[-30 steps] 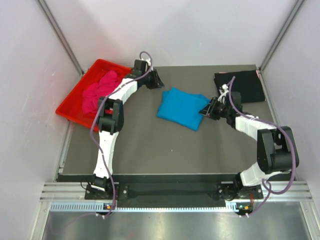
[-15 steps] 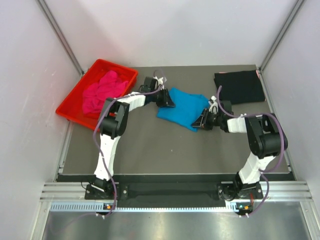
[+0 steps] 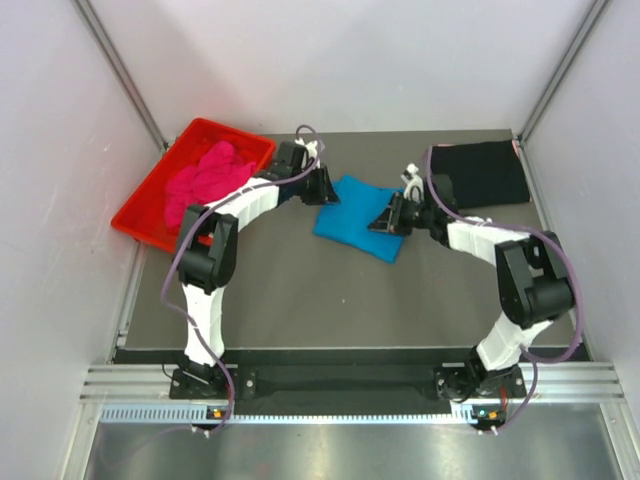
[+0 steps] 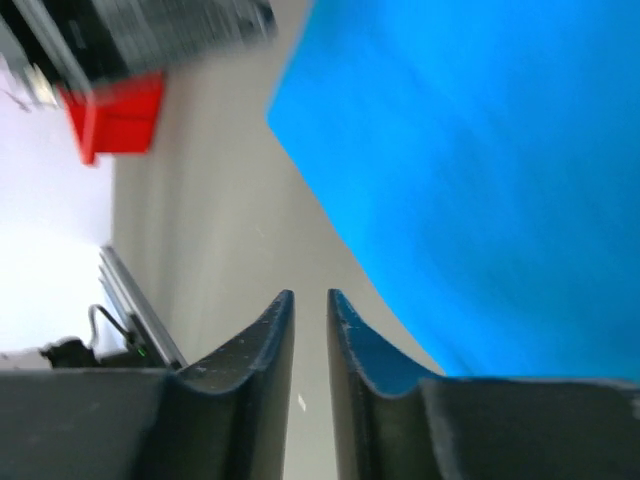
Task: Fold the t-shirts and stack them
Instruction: Fold the tshirt
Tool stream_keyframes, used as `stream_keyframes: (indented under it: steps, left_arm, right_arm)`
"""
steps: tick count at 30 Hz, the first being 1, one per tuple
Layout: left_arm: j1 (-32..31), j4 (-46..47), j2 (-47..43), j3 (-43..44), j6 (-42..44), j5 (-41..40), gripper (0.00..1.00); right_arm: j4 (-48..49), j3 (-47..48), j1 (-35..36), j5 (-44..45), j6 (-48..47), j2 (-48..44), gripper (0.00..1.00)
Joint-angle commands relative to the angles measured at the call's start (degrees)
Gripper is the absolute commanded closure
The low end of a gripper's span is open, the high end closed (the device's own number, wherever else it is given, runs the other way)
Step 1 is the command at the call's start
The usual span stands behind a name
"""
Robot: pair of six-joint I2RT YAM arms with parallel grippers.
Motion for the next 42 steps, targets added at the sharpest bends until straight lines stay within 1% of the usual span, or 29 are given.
stream_keyframes:
  steps: [1, 4, 8, 11, 13, 15, 16, 17, 18, 19, 20, 22, 23, 24, 28, 29, 30, 32, 33, 36, 37, 40, 42]
  left_arm:
    - [-0.50, 1.02, -3.81, -4.17, -0.98, -2.04, 0.71]
    - [-0.41, 2.52, -3.19, -6.99, -1.95, -3.36, 0.71]
    - [0.73, 1.03, 0.31, -7.78, -1.77, -5.64, 0.71]
    - [2.74, 0.67, 2.78, -8.05, -2.91, -6.26, 0.72]
    - [4.15, 0.32, 3.05, -8.05, -3.53, -5.57, 0.73]
    - [4.59, -0.29, 1.56, -7.61, -3.09, -5.91, 0.73]
    - [4.77, -0.82, -0.10, -7.26, -2.65, -6.78, 0.73]
    - [4.86, -1.52, -0.90, -5.52, -1.78, -6.79, 0.72]
    - [4.95, -2.05, -1.51, -4.28, -1.25, -6.36, 0.72]
    - [4.86, -2.23, -1.96, -3.14, -0.81, -5.66, 0.72]
    - [4.95, -1.79, -2.40, -1.04, -0.46, -2.95, 0.71]
    - [4.95, 0.57, -1.44, 0.91, -0.71, 0.22, 0.71]
    - [4.95, 1.45, -0.82, 2.57, -1.33, 2.15, 0.71]
    - [4.86, 2.59, -0.12, 3.28, -1.77, 5.83, 0.71]
    - [4.68, 6.55, 4.44, 5.75, -3.70, 12.44, 0.71]
    - [4.68, 8.82, 6.28, 6.53, -4.31, 13.76, 0.71]
    - [4.60, 10.06, 7.26, 6.80, -4.67, 16.91, 0.72]
    - [4.24, 11.91, 10.15, 8.29, -5.54, 19.12, 0.72]
    - [4.16, 14.79, 11.13, 8.82, -6.07, 20.09, 0.72]
    - [4.07, 17.01, 14.99, 11.19, -7.57, 20.63, 0.72]
    - [4.15, 16.93, 16.66, 11.90, -7.75, 19.59, 0.72]
    - [5.03, 15.44, 18.86, 14.71, -6.87, 18.00, 0.72]
    - [5.82, 16.22, 19.31, 15.24, -8.01, 16.77, 0.72]
  right_arm:
    - [4.20, 6.97, 2.40, -0.11, 3.49, 4.96, 0.81]
    - [8.51, 8.91, 2.92, -2.13, 6.58, 10.14, 0.92]
    - [10.90, 6.02, 2.93, -2.23, 5.88, 14.89, 0.93]
    - [10.46, 2.95, 2.75, -1.87, 3.95, 16.57, 0.92]
    - [10.46, 1.62, 2.58, -1.61, 3.59, 15.26, 0.92]
    - [8.89, 0.31, 2.58, -1.08, 2.89, 11.32, 0.90]
    - [7.66, 0.30, 2.58, -1.08, 2.54, 9.73, 0.87]
    - [5.21, 0.47, 2.58, -0.65, 2.19, 6.32, 0.87]
    - [4.06, 0.65, 2.49, -0.21, 1.40, 4.81, 0.86]
    - [3.17, 0.91, 2.49, 0.49, 1.13, 3.40, 0.84]
    - [2.30, 1.61, 2.23, 1.46, 0.87, 1.65, 0.84]
    - [1.67, 2.14, 0.82, 1.90, 0.43, 1.19, 0.85]
    - [1.76, 2.41, 0.12, 2.17, 0.60, 1.63, 0.85]
    - [2.19, 2.67, -1.63, 2.17, 1.30, 2.07, 0.86]
    - [5.89, 3.63, -5.68, 1.73, 2.98, 5.14, 0.87]
    - [5.89, 4.86, -6.30, 1.12, 3.06, 6.71, 0.88]
    - [5.98, 5.31, -7.43, 1.03, 3.15, 7.43, 0.88]
    - [7.11, 5.75, -8.49, 1.64, 3.33, 8.74, 0.88]
    - [7.47, 5.84, -9.54, 1.90, 3.68, 9.19, 0.88]
    - [9.14, 5.14, -11.39, 3.57, 4.47, 10.77, 0.87]
    - [9.40, 4.96, -11.75, 4.10, 4.56, 11.29, 0.87]
    - [9.76, 3.91, -12.80, 6.03, 4.65, 12.00, 0.86]
    - [10.11, 2.42, -13.24, 8.23, 5.00, 11.22, 0.85]
